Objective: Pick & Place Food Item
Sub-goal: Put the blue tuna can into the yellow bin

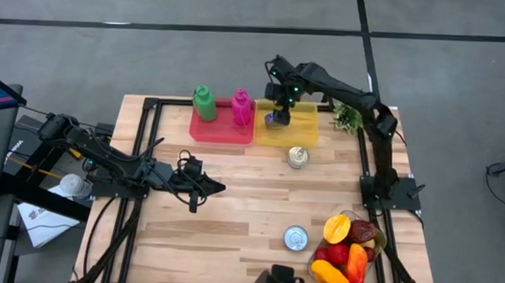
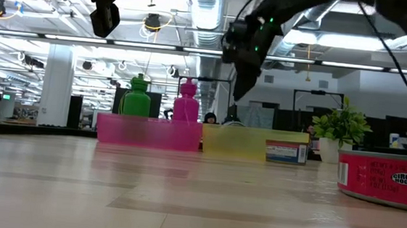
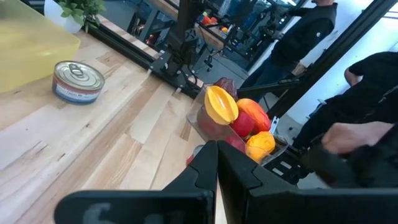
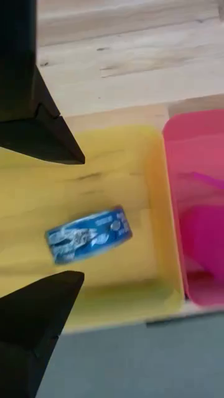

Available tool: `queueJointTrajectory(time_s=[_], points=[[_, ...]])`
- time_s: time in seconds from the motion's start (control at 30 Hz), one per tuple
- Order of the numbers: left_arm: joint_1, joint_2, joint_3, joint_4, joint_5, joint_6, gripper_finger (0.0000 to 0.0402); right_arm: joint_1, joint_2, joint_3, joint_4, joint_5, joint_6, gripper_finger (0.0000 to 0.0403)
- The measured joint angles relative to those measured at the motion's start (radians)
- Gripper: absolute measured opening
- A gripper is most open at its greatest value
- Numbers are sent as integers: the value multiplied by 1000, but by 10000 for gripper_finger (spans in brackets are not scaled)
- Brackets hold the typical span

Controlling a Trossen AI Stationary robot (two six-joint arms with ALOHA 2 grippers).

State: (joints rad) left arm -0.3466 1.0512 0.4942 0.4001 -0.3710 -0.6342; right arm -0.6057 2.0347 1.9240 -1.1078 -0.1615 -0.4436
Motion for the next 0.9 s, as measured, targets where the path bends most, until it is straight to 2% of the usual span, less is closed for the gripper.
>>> queueJointTrajectory(time_s=[0.1,0.3,0.6,0.9], points=[[0,0,0,-1,0,-1,0,-6,44,0,-3,-24,-20,291],[0,0,0,-1,-4,-2,0,1,114,0,-12,29,-83,291],[0,0,0,-1,-4,-2,0,15,143,3,18,91,-136,290],[0,0,0,-3,-4,-10,0,23,144,2,43,110,-142,257]])
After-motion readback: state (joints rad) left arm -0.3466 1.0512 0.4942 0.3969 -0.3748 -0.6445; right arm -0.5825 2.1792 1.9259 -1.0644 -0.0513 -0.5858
